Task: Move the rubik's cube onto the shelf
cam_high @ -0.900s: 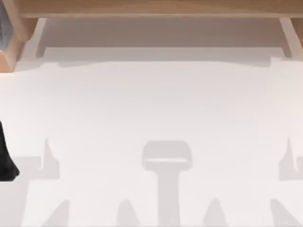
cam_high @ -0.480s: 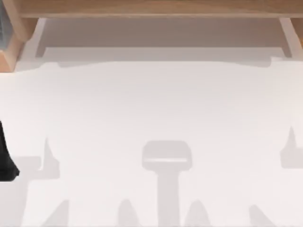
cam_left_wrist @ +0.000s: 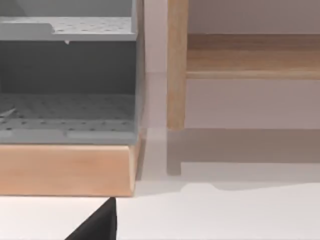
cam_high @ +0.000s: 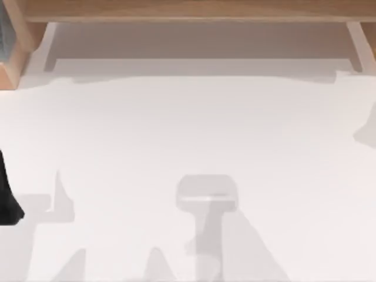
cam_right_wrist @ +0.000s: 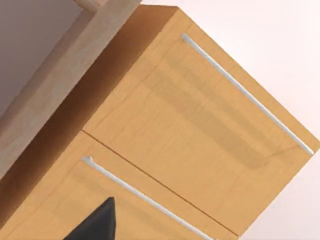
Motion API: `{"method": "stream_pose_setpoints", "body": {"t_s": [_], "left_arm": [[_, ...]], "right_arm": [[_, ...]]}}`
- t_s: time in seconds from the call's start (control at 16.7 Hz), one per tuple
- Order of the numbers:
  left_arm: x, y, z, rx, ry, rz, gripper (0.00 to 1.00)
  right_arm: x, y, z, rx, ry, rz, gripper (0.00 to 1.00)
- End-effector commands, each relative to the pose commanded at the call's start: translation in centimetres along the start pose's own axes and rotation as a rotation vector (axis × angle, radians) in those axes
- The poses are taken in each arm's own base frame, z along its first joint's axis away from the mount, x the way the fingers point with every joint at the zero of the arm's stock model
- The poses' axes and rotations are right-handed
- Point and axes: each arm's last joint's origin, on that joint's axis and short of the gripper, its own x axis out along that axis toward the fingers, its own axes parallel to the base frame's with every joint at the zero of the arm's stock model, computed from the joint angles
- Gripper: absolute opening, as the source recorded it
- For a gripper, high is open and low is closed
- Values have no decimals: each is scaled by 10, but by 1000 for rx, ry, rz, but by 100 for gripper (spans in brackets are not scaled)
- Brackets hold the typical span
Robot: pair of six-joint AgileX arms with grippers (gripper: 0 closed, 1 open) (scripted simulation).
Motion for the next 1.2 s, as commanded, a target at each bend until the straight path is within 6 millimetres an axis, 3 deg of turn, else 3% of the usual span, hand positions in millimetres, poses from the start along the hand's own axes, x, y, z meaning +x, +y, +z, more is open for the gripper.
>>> {"method": "stream_pose_setpoints", "body": {"t_s": [0.12,0.24,0.42,0.54,0.72,0.9,1.02,1.2], "left_arm": [[0,0,0,0,0,0,100],[0,0,0,0,0,0,100],[0,0,0,0,0,0,100],[0,0,0,0,0,0,100],[0,0,0,0,0,0,100],[0,0,0,0,0,0,100],[0,0,0,0,0,0,100],[0,0,0,0,0,0,100]], "right_arm": [[41,-6,-12,-163,6,6,100],[83,-6,-37,-318,14,27,100],[136,7,-94,-522,23,86,100],[159,23,-138,-631,23,134,100],[177,50,-199,-749,8,199,100],[182,71,-240,-819,-14,238,100],[182,79,-255,-839,-24,252,100],[182,81,-259,-844,-27,255,100]]}}
